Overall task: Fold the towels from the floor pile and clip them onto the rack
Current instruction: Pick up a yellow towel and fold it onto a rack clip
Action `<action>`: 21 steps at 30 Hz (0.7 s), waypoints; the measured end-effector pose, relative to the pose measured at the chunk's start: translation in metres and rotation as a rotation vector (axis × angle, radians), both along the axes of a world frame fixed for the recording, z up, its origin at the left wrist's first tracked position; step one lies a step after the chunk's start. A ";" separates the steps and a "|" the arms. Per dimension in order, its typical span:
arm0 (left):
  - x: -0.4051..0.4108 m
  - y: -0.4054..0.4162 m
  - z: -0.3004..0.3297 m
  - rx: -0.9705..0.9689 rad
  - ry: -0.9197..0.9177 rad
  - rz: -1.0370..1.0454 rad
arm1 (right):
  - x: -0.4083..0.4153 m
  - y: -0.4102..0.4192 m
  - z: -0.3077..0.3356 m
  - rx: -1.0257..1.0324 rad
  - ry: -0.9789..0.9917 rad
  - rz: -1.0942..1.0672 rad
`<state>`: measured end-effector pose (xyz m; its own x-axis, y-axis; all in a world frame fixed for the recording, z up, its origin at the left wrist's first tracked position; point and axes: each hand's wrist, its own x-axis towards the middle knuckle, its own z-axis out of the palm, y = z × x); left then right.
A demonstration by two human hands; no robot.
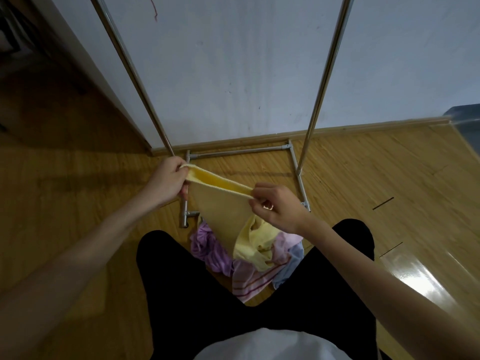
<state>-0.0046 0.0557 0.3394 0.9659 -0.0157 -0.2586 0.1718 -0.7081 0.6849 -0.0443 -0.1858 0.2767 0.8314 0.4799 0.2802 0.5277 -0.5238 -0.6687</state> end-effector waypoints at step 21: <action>-0.021 -0.003 0.100 0.379 -0.432 -0.286 | 0.030 -0.034 0.075 0.348 -0.280 -0.206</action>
<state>-0.0257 0.0529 0.4394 0.9555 -0.2720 0.1145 -0.2949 -0.8917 0.3434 -0.0145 -0.2199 0.3512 0.7693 0.1515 0.6207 0.6207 -0.4072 -0.6700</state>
